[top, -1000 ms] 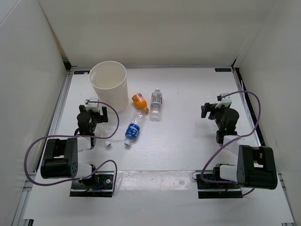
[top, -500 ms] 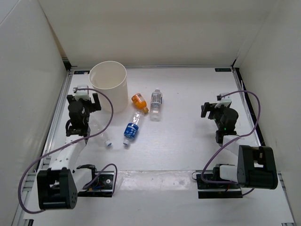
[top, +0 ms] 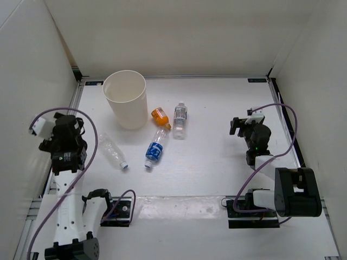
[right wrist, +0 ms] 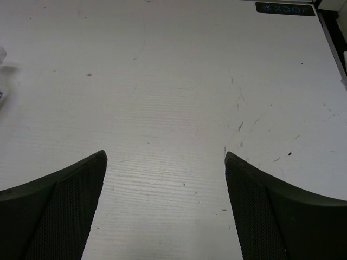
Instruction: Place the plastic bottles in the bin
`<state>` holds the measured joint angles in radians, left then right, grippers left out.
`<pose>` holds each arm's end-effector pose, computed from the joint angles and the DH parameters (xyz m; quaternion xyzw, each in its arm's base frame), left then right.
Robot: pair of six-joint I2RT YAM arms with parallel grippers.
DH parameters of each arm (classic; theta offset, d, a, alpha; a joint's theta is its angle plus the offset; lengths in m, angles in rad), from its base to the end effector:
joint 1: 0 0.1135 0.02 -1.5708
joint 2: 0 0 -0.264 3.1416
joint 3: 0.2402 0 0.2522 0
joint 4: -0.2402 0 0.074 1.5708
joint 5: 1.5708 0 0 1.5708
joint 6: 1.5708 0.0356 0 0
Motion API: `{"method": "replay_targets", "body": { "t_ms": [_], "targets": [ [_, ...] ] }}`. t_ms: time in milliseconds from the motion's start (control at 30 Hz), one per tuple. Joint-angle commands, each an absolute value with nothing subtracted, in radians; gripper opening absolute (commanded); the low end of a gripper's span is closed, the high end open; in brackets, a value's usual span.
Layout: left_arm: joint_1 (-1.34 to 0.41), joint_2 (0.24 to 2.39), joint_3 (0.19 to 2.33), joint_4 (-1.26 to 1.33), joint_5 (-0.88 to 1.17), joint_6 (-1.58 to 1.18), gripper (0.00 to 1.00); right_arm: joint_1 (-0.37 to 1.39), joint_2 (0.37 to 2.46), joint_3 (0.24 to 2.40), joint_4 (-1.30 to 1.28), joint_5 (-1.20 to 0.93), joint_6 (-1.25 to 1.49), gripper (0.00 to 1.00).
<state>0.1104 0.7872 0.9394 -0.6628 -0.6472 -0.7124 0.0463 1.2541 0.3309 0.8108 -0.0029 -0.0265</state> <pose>0.1527 0.0385 0.3469 -0.4745 0.6854 0.1199 0.5392 0.2421 0.0113 0.1929 -0.0281 0.7452 0.0077 0.6662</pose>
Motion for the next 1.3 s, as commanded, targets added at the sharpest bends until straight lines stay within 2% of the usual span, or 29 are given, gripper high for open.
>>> {"method": "replay_targets", "body": {
  "t_ms": [0,33,67,133,167,267,400,867,1267],
  "targets": [
    [0.184,0.772,0.947,-0.891,-0.706,-0.918,0.99,0.052,1.256,0.354,0.851,0.051,-0.031,0.90],
    [0.230,0.778,0.937,-0.849,-0.645,-0.831,0.99,0.057,1.253,0.356,0.850,0.054,-0.031,0.90],
    [0.244,0.785,0.934,-0.848,-0.529,-0.839,0.99,0.057,1.252,0.353,0.850,0.054,-0.031,0.90],
    [0.277,0.839,0.943,-0.868,-0.465,-0.888,0.99,0.058,1.250,0.353,0.850,0.055,-0.031,0.90],
    [0.302,0.854,0.943,-0.859,-0.349,-0.891,0.99,0.058,1.252,0.353,0.848,0.060,-0.031,0.90],
    [0.351,0.954,0.940,-0.844,-0.185,-0.874,0.99,0.060,1.250,0.353,0.850,0.063,-0.031,0.90],
    [0.351,1.115,0.976,-0.913,-0.080,-0.861,0.99,0.063,1.252,0.353,0.850,0.064,-0.031,0.90],
    [0.301,1.239,0.853,-0.738,0.038,-0.744,0.99,0.064,1.252,0.353,0.854,0.072,-0.032,0.90],
    [0.215,1.396,0.888,-0.683,0.060,-0.650,0.99,0.061,1.252,0.354,0.850,0.071,-0.031,0.90]
  ]
}}
